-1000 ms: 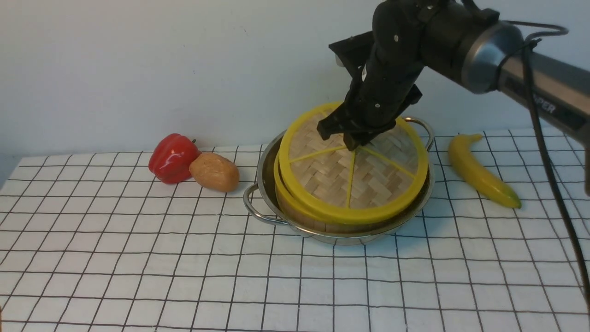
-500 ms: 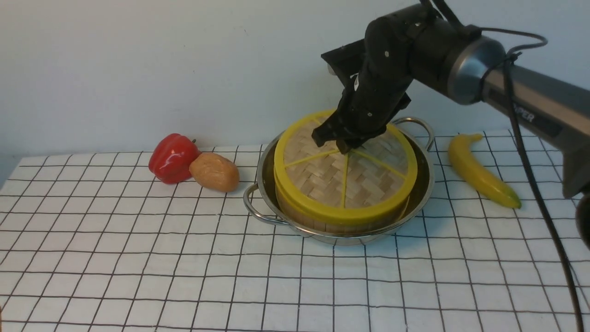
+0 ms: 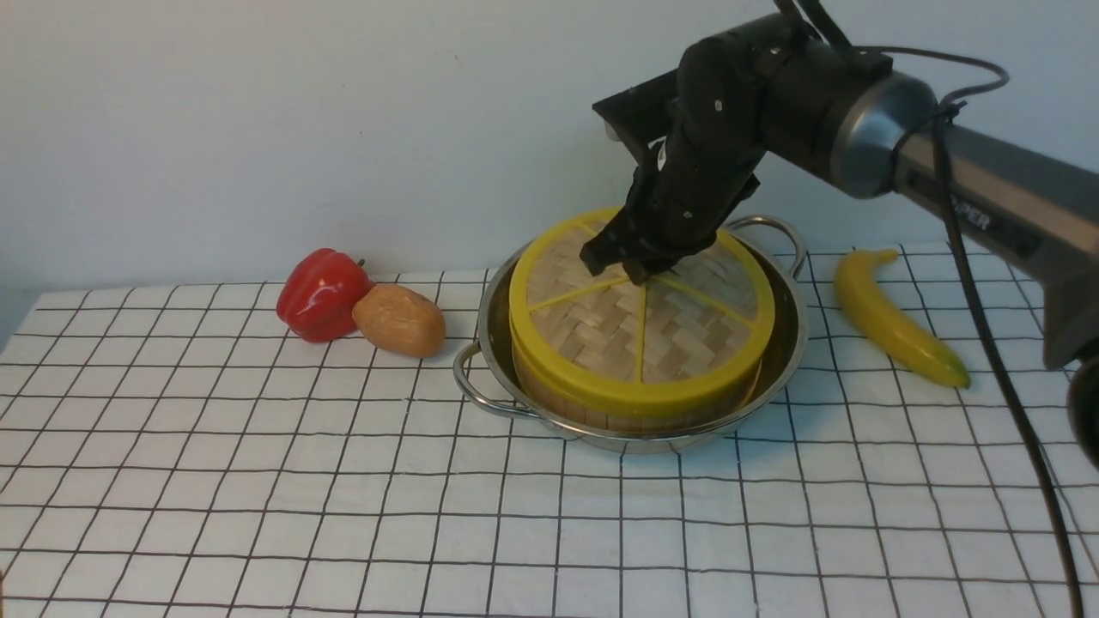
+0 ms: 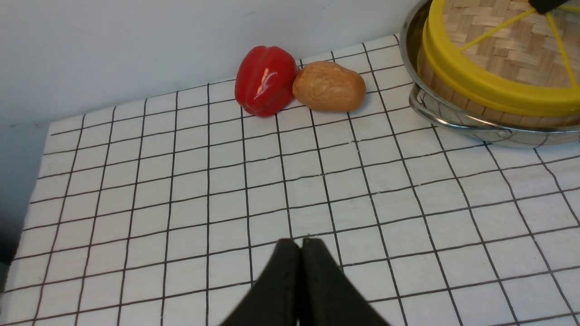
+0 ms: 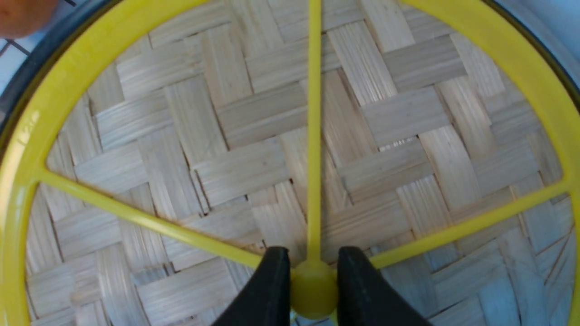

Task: Place the steamer in the pot on the white tablecloth, and put the lid on the steamer.
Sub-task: 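Place the bamboo steamer lid onto the steamer basket in the pot with the right gripper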

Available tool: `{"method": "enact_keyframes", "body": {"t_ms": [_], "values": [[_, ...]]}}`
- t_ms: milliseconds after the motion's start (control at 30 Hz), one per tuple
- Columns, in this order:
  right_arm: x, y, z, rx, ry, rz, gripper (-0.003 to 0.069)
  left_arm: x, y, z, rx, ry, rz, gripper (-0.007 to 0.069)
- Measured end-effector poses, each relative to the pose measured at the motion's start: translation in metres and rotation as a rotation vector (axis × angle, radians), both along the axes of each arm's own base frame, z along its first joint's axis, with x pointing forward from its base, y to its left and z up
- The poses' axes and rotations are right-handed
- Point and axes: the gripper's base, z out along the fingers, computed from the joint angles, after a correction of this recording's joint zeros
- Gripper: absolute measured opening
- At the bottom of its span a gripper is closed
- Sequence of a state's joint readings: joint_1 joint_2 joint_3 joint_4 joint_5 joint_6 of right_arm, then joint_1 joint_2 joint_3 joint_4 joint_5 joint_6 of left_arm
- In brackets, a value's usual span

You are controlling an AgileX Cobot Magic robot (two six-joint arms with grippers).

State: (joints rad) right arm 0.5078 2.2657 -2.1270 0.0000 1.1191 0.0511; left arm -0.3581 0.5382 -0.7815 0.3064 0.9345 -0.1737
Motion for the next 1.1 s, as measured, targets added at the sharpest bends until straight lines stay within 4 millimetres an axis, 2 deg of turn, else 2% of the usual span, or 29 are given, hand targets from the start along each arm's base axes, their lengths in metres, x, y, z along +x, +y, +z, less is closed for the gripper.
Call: {"method": "enact_keyframes", "body": {"t_ms": [1100], "values": [[0.0011,0.0024,-0.0027,0.019,0.001,0.006,0.0148,0.0000,0.0000,0.0000,0.000,0.000,0.000,-0.0018]]}}
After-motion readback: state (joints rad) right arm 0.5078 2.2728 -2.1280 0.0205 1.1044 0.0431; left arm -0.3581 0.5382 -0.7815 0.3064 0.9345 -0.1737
